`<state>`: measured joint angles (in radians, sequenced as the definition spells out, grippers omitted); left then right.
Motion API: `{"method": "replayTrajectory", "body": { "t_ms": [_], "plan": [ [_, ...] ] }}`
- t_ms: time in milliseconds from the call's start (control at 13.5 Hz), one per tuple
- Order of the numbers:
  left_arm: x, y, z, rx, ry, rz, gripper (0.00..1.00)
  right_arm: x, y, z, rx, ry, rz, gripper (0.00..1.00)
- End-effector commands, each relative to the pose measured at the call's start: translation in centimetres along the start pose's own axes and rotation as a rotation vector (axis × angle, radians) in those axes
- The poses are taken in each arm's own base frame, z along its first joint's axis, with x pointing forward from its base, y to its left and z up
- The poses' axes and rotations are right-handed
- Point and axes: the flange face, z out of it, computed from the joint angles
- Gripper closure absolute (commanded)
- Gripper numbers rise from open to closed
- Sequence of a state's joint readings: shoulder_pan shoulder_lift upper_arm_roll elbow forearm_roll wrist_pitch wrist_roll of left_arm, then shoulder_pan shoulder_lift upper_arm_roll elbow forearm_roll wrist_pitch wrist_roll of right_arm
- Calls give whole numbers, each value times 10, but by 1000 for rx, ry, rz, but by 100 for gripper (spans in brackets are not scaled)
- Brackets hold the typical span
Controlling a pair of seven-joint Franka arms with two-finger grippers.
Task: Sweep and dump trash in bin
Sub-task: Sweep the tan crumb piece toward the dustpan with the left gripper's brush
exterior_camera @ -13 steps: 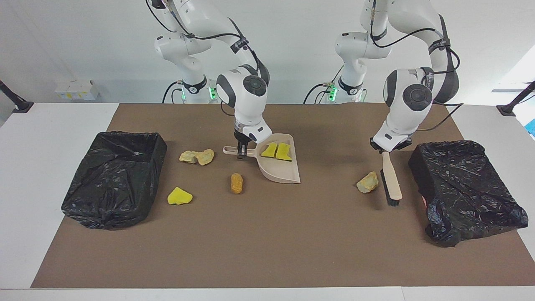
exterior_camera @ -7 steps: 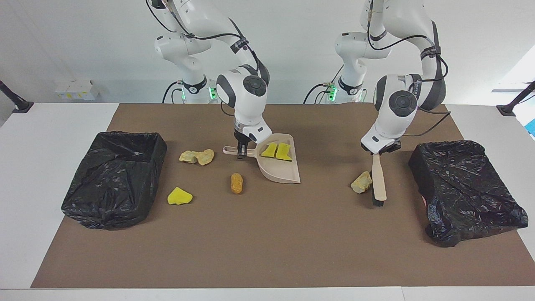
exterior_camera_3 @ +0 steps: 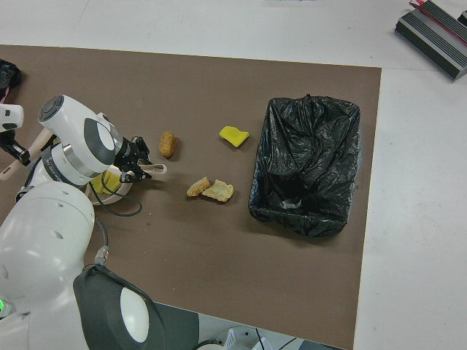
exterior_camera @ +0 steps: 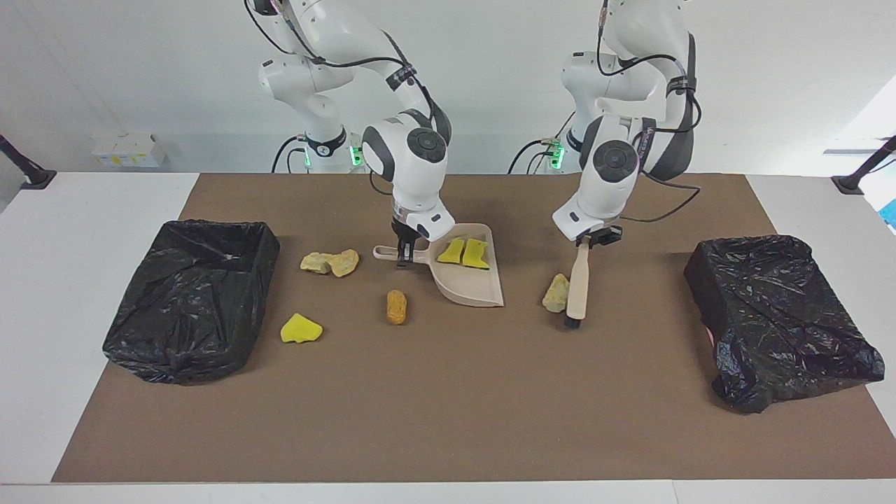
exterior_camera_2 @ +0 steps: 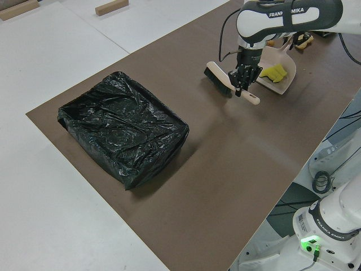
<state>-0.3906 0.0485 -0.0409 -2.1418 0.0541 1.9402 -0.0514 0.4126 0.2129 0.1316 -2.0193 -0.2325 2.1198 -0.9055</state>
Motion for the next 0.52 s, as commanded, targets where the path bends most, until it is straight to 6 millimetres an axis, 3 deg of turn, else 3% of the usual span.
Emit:
{"method": "replayTrajectory", "body": {
  "t_ms": [0, 445],
  "plan": [
    [-19, 50, -8, -29, 42, 89, 100, 14, 3, 19, -17, 37, 17, 100],
    [-35, 134, -23, -144, 51, 176, 100, 15, 2, 24, -11, 35, 30, 100]
  ]
}}
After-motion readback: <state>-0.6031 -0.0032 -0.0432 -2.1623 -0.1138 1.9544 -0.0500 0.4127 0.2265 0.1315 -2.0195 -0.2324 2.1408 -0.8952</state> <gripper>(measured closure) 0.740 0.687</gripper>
